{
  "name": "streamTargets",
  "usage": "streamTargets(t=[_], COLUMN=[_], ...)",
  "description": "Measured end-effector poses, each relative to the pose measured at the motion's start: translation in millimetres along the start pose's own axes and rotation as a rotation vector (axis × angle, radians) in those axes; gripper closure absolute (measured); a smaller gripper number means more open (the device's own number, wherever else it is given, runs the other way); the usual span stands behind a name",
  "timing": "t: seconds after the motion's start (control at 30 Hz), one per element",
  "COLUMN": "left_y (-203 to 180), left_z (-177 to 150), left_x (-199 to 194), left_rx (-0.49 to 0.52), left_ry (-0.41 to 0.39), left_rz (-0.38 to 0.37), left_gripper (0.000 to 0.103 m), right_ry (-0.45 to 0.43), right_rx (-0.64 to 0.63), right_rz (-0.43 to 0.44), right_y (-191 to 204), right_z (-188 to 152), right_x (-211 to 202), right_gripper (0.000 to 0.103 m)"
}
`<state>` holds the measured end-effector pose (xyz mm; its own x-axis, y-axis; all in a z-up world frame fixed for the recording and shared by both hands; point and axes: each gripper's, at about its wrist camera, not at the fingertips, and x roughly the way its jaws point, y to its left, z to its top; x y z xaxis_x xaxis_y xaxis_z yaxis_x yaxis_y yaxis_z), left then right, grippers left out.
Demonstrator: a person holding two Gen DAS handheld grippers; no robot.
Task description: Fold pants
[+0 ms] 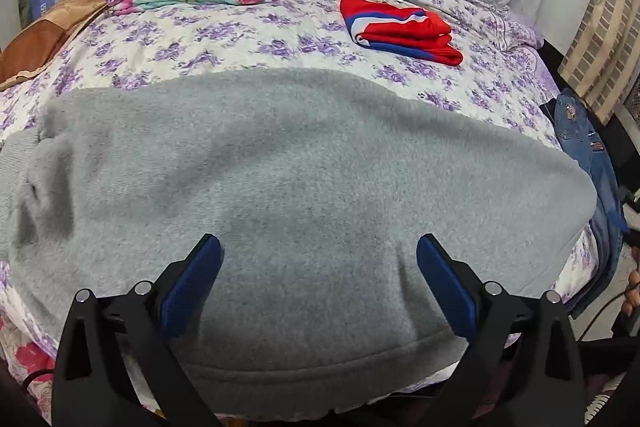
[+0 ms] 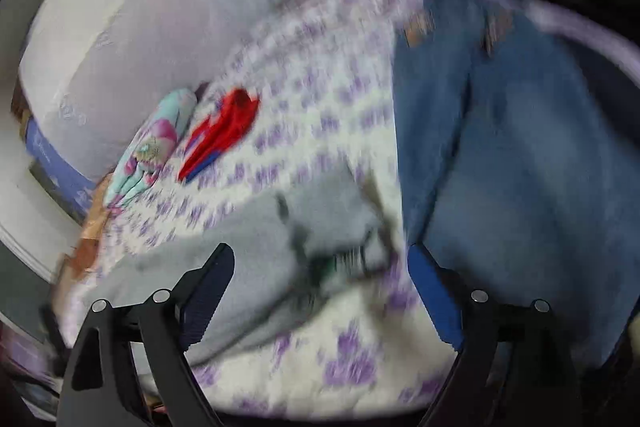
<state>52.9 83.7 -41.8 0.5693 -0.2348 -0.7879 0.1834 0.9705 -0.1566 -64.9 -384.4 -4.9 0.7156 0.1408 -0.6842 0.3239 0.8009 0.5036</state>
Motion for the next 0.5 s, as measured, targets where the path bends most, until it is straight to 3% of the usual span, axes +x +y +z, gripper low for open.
streamTargets(t=[0.03,0.1,0.17,0.23,0.27,0.3,0.37,0.43,0.5], left_y=[0,2,5,8,12,17,28,40,56], left_z=[0,-2,-4,-5,-7,-8,-11,-14,-17], left_x=[0,-3,-7,-12,-17,-19,-29,-39,-55], left_rx=[-0.005,-0.013,-0.014,-0.016,-0.024,-0.030,-0.053,-0.084,-0.131], left_ry=[-0.001,-0.003,-0.007,-0.013,-0.020,-0.025,-0.042,-0.060,-0.090], left_rz=[-0.003,-0.009,-0.010,-0.007,-0.007,-0.009,-0.008,-0.010,-0.021], left_gripper=[0.007,0.007,0.007,0.007,0.007,0.007,0.007,0.007,0.007], right_ry=[0.068,0.116,0.041,-0.038,-0.037,-0.006,-0.025,-0.076,-0.122], right_rx=[0.068,0.136,0.184,0.157,0.135,0.127,0.139,0.003,-0.242], right_rz=[0.022,0.061,0.105,0.211,0.247,0.268,0.307,0.286,0.335], right_y=[-11,-17,-23,-18,-16,-15,-8,31,110], right_z=[-6,-9,-11,-7,-5,-1,1,7,7], right_x=[20,42,50,55,61,71,75,60,38], right_gripper=[0.014,0.012,0.012,0.040,0.077,0.080,0.082,0.082,0.082])
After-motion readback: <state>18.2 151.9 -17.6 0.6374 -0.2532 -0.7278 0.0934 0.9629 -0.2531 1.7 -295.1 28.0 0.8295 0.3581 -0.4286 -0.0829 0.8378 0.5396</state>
